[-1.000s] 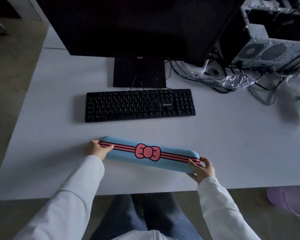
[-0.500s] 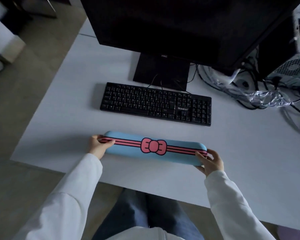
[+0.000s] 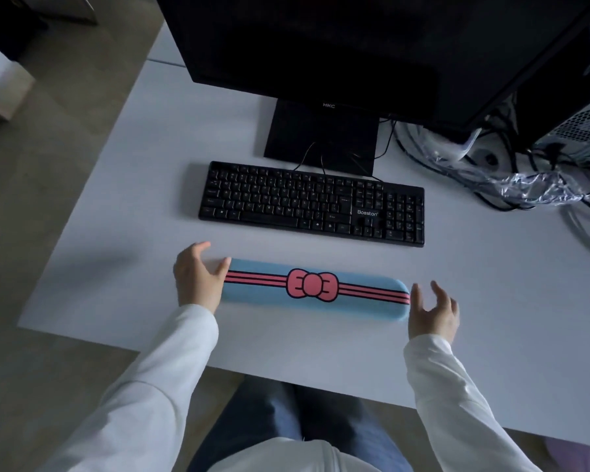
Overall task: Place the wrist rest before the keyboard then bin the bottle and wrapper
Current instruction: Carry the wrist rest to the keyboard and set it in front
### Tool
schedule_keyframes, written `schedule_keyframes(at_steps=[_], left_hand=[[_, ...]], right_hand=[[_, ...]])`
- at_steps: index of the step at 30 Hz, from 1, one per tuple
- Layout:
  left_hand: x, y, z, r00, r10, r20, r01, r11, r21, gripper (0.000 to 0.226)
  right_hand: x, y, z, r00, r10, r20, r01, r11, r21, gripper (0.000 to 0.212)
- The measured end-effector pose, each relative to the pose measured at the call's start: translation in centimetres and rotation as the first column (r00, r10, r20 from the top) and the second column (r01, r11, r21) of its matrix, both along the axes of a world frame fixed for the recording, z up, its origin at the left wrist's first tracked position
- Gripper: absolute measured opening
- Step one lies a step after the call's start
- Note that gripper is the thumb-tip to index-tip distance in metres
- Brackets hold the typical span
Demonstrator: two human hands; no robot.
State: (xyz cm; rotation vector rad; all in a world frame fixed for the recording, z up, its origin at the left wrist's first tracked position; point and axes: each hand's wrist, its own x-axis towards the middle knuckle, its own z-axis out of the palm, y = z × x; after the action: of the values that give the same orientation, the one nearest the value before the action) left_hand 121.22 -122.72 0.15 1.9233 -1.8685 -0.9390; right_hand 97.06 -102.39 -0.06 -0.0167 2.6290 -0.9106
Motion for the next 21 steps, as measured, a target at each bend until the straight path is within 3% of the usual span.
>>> schedule_keyframes(at_steps=[4,7,10,13,16,21], left_hand=[[-2.2,1.9,-0.1,0.963,-0.268,0.013,0.266,0.948,-0.177,0.047],[-4.5,4.0,-1.5,0.876,-0.476,0.074,0.473,0.819,-0.325,0.052],[-7.1,5.9,-2.6,0.803,-0.581,0.134,0.592,0.748,-0.3,0.045],[-8.2,7.0,-4.6,0.704,-0.666,0.245,0.707,0.69,-0.158,0.049],[-7.1,7.2,-7.0,0.643,-0.668,0.375,0.753,0.642,-0.147,0.046],[-6.2,6.1,-6.9,0.619,-0.648,0.444,0.768,0.619,-0.166,0.048]], right_hand=[[2.1,-1.2,-0.7,0.919,0.287,-0.269,-0.289,0.957,0.035,0.06],[4.2,-2.8,-2.1,0.749,0.544,-0.378,-0.529,0.835,0.152,0.063],[6.4,-5.3,-3.8,0.591,0.693,-0.413,-0.669,0.707,0.228,0.052],[7.6,-6.7,-5.9,0.458,0.805,-0.378,-0.745,0.579,0.33,0.049],[7.4,-6.2,-7.3,0.349,0.866,-0.357,-0.766,0.483,0.423,0.049],[6.4,-5.5,-7.0,0.328,0.866,-0.378,-0.779,0.475,0.411,0.051]])
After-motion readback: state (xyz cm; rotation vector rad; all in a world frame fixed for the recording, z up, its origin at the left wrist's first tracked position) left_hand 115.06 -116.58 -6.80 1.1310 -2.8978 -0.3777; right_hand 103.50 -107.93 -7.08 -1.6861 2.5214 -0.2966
